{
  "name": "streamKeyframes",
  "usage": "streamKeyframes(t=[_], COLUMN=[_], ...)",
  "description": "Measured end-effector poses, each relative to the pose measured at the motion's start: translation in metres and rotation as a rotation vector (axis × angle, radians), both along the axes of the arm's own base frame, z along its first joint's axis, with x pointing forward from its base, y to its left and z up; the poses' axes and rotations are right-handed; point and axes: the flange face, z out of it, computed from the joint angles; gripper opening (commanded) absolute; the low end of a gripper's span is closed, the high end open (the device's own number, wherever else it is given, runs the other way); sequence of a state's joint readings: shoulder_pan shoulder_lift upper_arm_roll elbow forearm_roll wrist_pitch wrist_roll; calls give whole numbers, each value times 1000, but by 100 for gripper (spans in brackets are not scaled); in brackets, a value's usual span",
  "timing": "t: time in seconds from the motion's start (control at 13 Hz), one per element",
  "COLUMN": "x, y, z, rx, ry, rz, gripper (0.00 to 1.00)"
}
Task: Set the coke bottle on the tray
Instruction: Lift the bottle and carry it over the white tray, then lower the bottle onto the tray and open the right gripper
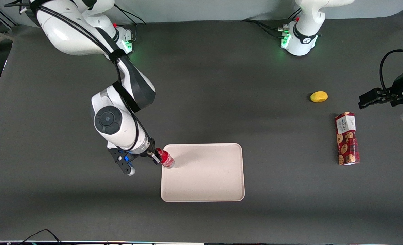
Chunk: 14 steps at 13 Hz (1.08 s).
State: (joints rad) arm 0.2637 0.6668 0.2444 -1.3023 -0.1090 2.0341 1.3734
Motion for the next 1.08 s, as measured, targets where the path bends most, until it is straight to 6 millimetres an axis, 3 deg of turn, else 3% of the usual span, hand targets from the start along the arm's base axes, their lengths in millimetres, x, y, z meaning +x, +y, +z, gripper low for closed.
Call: streamKeyframes(t=[0.46,0.62,0.69,0.77,0.85,1.08], x=[10,12,12,12,12,13], y=[4,5,5,5,6,6], z=[-33,-34,-35,-35,-35,-33], rx=[-4,3,4,4,5,9], ry=[-34,-44,-45,-46,-48,-55], rz=[-4,-5,-5,-4,-4,-4], gripper=[0,0,26,34,54,67])
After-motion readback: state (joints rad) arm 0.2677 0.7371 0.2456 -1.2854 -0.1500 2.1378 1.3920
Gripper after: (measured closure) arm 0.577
